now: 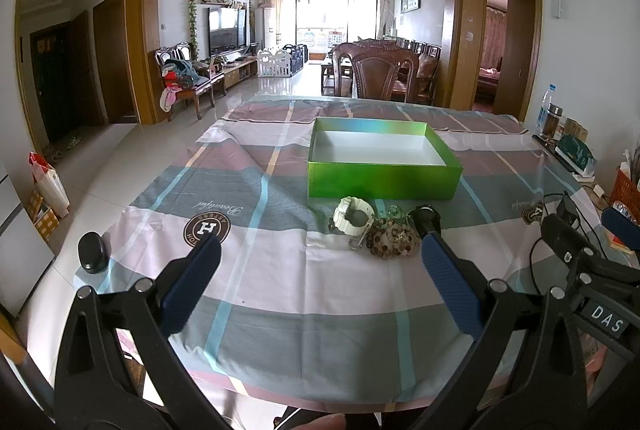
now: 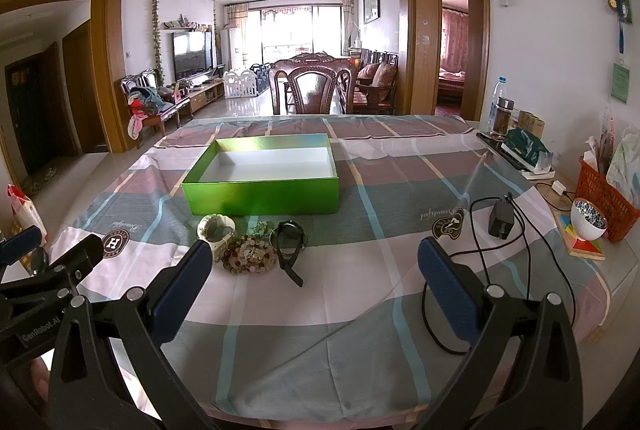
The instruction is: Organize jewelry
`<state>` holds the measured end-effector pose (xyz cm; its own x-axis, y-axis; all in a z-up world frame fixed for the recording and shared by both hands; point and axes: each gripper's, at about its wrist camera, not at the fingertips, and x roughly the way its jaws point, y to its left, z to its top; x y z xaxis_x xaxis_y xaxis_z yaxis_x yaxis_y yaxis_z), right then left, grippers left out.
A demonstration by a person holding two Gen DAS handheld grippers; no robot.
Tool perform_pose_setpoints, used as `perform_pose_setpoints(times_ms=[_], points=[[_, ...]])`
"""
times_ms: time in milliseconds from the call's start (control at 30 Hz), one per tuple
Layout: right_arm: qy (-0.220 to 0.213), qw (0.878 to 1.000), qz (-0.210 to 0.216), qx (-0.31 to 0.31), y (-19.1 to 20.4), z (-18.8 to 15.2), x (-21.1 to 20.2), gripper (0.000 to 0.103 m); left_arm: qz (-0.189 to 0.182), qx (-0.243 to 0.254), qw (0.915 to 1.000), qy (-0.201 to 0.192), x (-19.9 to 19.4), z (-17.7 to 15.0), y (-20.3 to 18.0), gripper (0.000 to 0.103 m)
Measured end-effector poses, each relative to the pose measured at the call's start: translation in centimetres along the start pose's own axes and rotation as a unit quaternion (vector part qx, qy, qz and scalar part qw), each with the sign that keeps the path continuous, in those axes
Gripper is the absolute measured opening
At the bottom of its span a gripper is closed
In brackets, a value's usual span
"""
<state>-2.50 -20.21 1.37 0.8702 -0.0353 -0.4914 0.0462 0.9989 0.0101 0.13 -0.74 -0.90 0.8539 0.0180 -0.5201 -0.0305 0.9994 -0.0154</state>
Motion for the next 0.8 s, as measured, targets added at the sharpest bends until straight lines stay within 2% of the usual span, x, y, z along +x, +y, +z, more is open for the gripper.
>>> perform_pose_setpoints(times_ms=[800], points=[[0.0, 1.0, 0.001, 0.0, -0.09, 0.01, -0.03, 0.1, -0.001, 0.003, 1.0, 0.003, 0.44, -0.43, 0.07, 0.099]])
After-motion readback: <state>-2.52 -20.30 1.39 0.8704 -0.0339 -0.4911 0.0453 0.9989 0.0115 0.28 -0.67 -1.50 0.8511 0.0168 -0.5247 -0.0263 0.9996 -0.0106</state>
